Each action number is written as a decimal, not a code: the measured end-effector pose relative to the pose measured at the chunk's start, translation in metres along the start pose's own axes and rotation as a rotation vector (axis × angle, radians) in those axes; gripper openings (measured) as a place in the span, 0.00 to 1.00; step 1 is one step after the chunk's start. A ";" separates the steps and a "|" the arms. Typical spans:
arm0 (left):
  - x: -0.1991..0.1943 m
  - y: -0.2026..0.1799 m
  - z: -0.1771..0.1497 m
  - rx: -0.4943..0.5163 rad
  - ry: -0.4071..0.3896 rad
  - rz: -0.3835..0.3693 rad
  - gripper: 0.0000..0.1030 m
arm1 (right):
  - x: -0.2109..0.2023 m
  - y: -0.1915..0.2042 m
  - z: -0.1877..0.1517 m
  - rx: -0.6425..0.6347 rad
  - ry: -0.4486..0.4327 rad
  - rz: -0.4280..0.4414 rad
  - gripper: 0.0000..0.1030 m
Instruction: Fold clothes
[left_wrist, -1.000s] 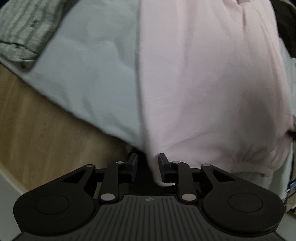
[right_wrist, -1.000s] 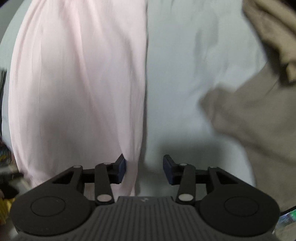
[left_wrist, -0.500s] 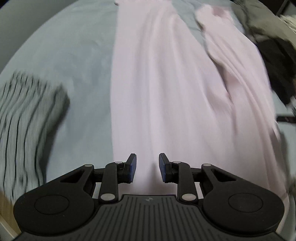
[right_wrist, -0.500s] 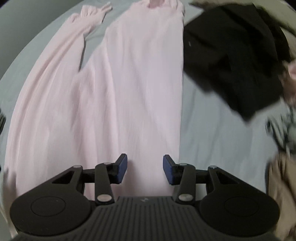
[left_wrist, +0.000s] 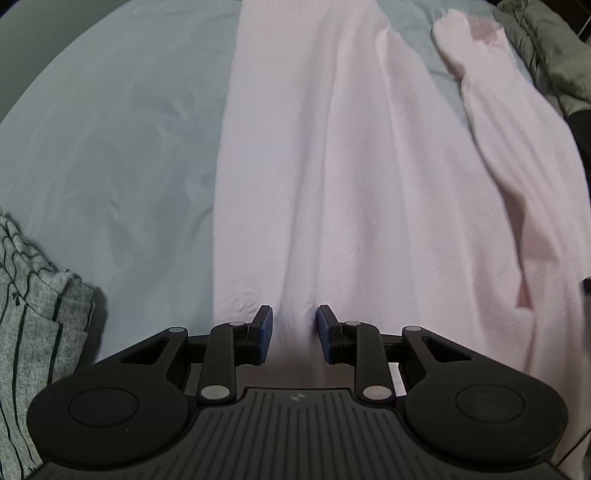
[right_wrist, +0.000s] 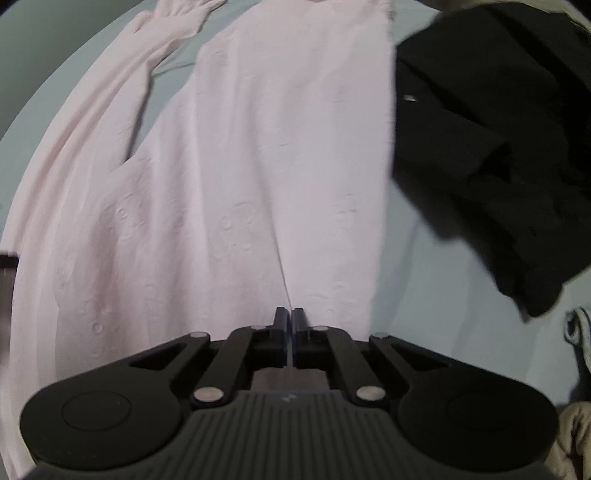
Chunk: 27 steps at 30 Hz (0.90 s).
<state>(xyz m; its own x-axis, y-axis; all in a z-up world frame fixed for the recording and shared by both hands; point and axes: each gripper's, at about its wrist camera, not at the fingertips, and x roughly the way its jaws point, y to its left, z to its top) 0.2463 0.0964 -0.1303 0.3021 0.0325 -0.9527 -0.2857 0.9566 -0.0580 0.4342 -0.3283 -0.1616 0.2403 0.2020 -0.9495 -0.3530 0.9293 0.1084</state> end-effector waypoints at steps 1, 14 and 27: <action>0.001 0.003 -0.002 -0.006 -0.005 -0.011 0.24 | -0.003 -0.008 -0.001 0.021 -0.003 -0.023 0.00; 0.004 0.012 0.002 -0.044 0.024 -0.062 0.28 | -0.012 -0.002 0.014 -0.013 -0.062 0.105 0.41; 0.010 0.010 0.006 -0.029 0.037 -0.109 0.28 | -0.017 -0.016 0.024 0.093 -0.045 -0.063 0.01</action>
<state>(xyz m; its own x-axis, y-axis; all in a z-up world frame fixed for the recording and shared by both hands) 0.2524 0.1080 -0.1387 0.2992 -0.0828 -0.9506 -0.2791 0.9451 -0.1702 0.4569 -0.3391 -0.1401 0.3001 0.1543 -0.9413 -0.2512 0.9648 0.0781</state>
